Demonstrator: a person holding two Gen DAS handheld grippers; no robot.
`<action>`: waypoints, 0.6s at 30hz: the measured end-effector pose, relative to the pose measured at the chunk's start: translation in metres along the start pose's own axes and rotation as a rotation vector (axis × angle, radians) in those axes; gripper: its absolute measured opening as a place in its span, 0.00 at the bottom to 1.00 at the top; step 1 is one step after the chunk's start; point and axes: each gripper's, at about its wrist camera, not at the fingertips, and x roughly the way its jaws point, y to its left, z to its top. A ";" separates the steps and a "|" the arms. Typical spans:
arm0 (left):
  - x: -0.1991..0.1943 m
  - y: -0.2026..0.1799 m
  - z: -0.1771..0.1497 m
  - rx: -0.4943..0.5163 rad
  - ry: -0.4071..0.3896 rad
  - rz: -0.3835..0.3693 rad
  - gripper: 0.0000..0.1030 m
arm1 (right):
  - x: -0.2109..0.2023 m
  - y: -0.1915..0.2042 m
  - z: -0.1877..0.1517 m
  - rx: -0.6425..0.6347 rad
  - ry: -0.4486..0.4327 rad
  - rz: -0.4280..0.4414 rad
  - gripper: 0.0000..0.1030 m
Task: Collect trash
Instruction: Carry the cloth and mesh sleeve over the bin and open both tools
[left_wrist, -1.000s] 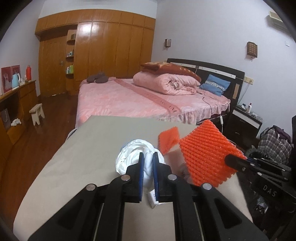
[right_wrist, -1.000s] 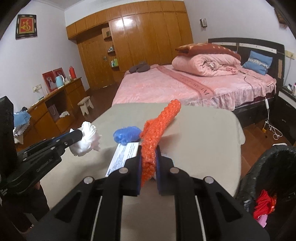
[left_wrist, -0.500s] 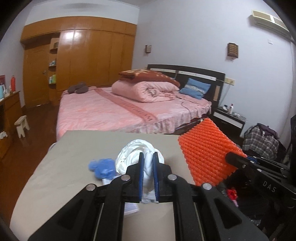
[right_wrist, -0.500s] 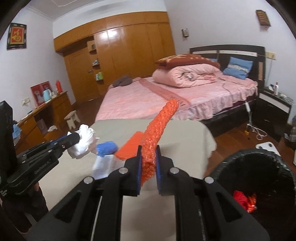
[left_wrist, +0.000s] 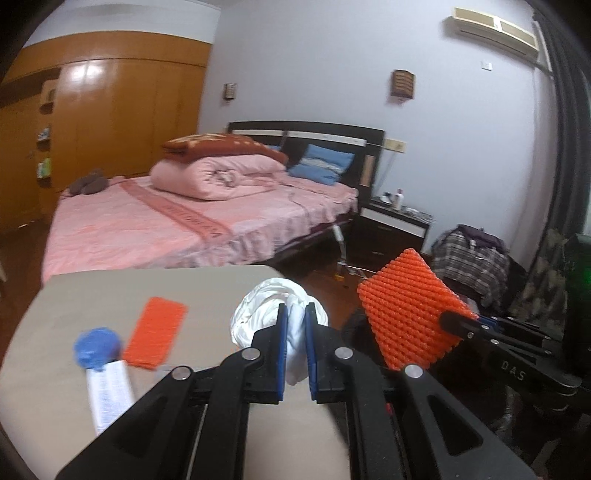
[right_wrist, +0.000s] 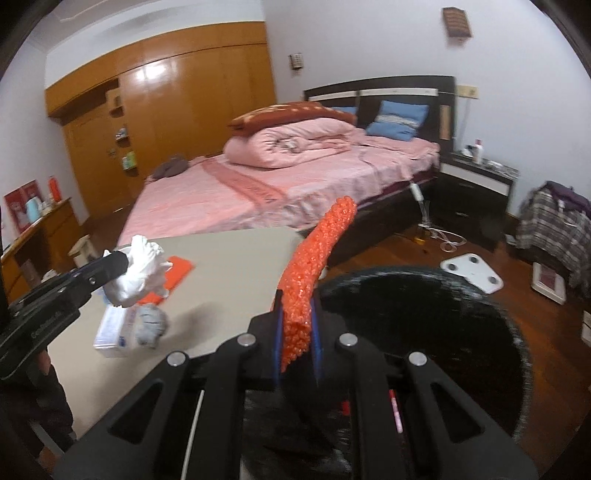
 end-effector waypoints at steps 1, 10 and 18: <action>0.004 -0.006 0.000 0.003 0.003 -0.016 0.09 | -0.002 -0.009 -0.001 0.006 -0.001 -0.016 0.11; 0.034 -0.060 0.002 0.039 0.026 -0.141 0.09 | -0.015 -0.065 -0.015 0.046 0.000 -0.133 0.11; 0.060 -0.103 -0.006 0.069 0.071 -0.246 0.09 | -0.023 -0.099 -0.029 0.078 0.014 -0.200 0.13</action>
